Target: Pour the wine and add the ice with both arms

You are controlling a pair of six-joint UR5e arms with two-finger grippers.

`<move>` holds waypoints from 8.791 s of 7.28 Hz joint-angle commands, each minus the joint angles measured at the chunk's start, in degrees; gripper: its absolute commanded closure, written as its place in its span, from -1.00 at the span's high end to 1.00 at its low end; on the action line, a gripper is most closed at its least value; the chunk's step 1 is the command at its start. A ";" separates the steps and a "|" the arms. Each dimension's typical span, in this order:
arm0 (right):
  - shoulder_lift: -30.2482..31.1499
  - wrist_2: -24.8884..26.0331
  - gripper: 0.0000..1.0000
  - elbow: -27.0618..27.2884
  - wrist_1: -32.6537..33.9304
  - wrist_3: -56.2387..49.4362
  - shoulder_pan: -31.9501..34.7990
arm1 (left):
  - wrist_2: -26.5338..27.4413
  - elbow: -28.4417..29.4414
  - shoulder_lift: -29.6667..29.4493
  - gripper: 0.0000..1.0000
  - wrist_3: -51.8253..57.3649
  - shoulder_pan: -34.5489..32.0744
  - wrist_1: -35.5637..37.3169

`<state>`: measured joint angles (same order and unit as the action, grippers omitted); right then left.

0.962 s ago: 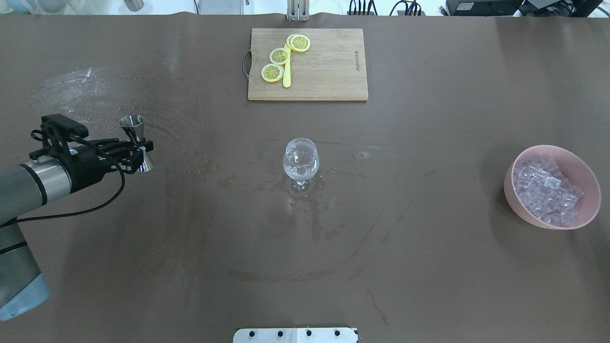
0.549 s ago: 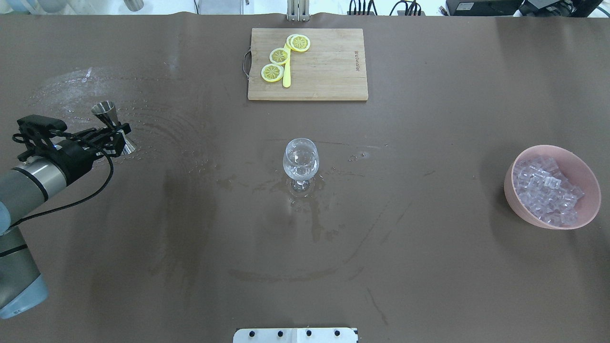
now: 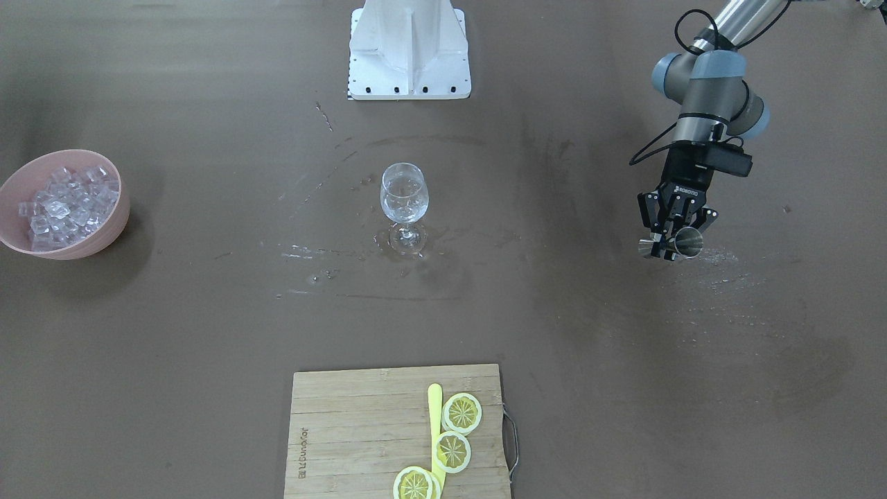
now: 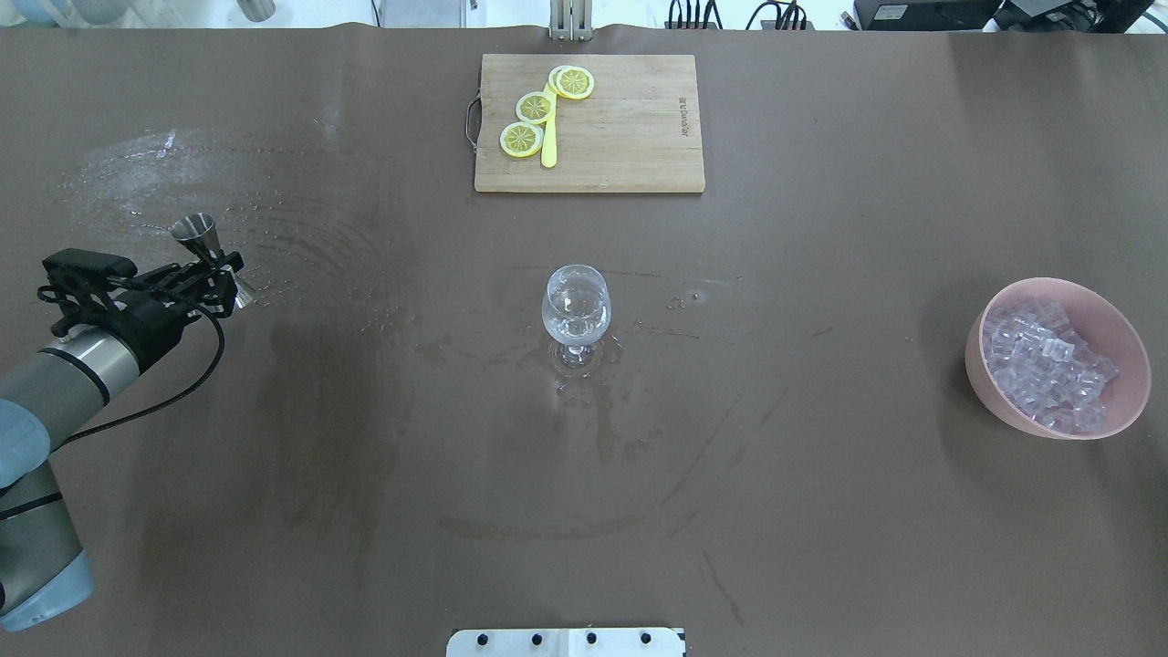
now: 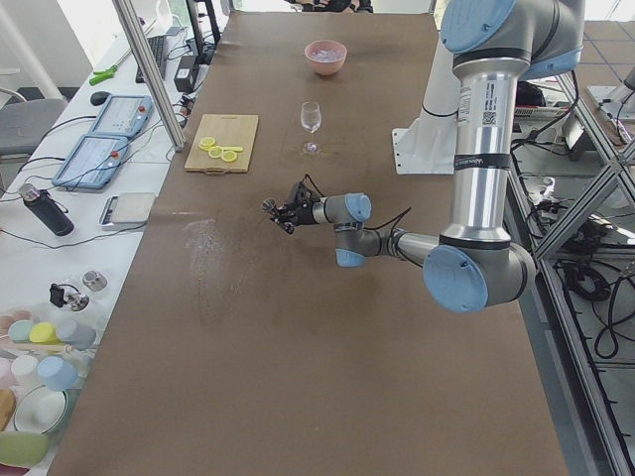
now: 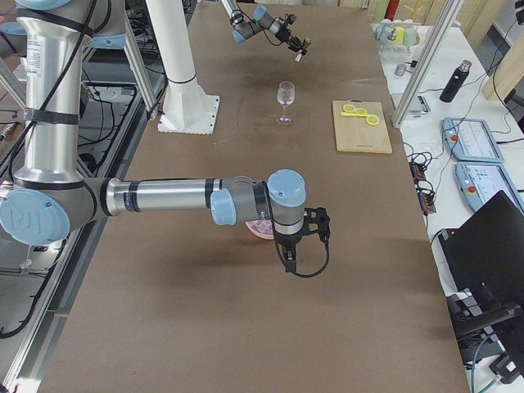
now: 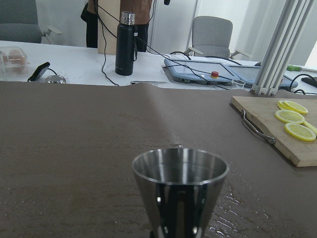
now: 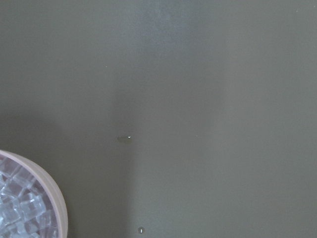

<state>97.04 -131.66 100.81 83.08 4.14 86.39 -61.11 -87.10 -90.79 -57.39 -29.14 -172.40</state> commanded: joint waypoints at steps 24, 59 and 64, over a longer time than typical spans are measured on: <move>0.16 0.00 1.00 -0.09 -0.81 -0.01 0.00 | 6.88 5.28 -0.27 -0.08 9.67 5.05 -8.82; 0.87 0.00 1.00 -0.18 -3.28 -0.01 0.00 | -72.16 -8.00 6.55 0.95 67.33 -60.15 74.73; -0.97 -0.70 1.00 3.59 -3.36 4.72 -0.17 | -76.88 -7.91 9.14 0.95 62.84 -63.85 73.97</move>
<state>96.92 -131.95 102.55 79.71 6.73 86.31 -137.89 -95.37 -81.66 5.67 -92.96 -98.17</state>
